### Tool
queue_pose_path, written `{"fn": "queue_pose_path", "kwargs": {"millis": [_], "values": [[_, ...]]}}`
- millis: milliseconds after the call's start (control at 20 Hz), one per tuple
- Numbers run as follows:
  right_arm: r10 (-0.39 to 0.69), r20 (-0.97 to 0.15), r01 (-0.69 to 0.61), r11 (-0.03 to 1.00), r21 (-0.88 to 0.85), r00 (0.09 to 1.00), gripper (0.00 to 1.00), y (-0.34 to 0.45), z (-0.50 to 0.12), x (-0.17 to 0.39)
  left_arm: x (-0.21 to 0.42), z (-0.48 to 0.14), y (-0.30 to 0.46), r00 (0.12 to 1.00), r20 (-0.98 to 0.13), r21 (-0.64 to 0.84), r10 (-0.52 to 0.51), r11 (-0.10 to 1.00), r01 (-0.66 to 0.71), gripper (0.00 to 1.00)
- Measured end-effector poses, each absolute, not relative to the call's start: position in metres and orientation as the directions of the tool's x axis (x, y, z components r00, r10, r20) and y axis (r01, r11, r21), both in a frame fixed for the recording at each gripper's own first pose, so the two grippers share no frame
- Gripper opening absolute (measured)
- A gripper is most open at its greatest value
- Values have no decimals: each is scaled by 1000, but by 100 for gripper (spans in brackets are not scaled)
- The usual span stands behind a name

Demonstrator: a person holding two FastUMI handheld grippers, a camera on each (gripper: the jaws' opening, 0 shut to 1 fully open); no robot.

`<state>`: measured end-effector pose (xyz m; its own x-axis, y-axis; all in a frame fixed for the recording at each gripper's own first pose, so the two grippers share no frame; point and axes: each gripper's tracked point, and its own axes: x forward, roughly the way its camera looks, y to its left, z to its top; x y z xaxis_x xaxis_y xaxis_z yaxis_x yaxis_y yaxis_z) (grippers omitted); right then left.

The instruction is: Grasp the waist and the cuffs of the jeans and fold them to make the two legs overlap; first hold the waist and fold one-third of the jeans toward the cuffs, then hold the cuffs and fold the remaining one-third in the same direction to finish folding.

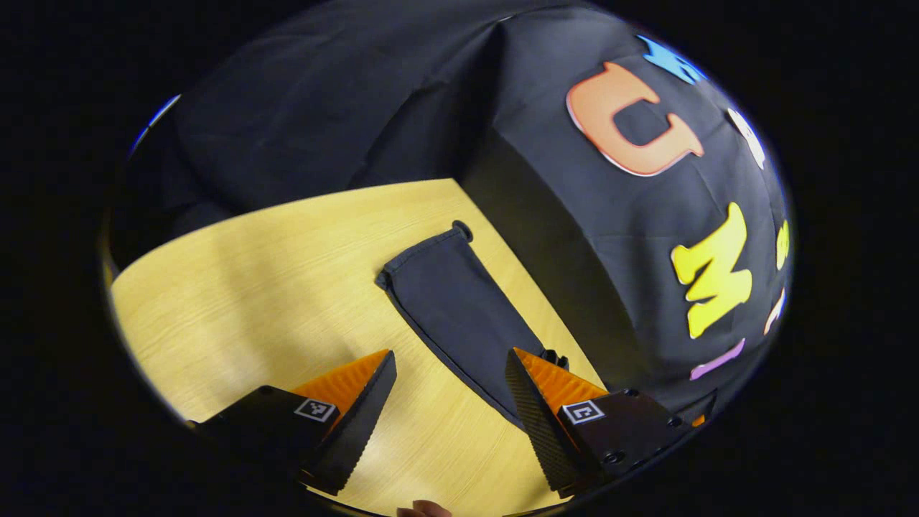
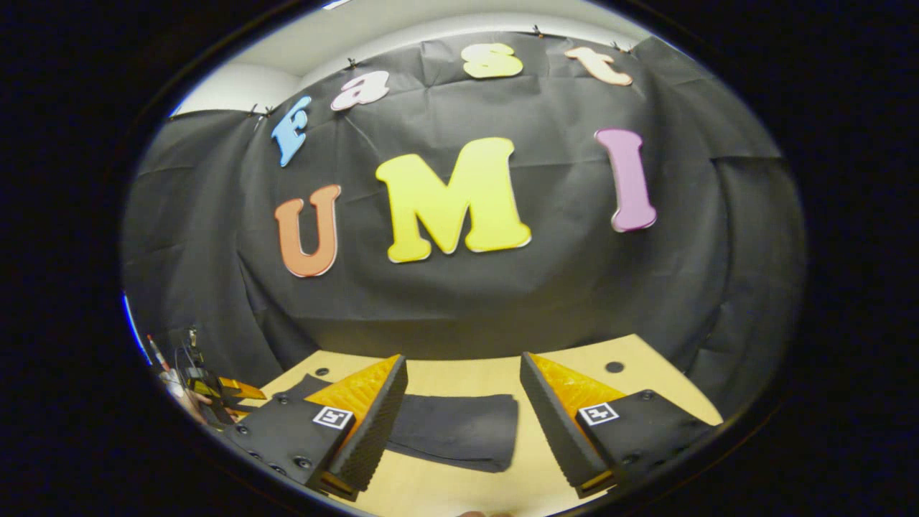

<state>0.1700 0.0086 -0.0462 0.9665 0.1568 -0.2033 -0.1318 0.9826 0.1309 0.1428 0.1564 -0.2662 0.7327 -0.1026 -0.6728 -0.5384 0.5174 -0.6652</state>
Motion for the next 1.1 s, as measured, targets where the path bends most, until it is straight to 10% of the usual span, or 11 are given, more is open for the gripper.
{"fn": "queue_pose_path", "kwargs": {"millis": [850, 1050, 1100], "values": [[-97, -275, 139, 981, 138, 957, 98, -133, -35, 122, 232, -336, 192, 764, -640, -764, -80, 168, -623, 92], [-106, -316, 145, 984, 105, 943, 98, -143, -43, 111, 239, -350, 187, 817, -569, -819, -91, -34, -573, 18], [-105, -323, 147, 983, 108, 941, 98, -144, -43, 110, 239, -347, 190, 822, -563, -823, -83, -28, -567, 14]]}}
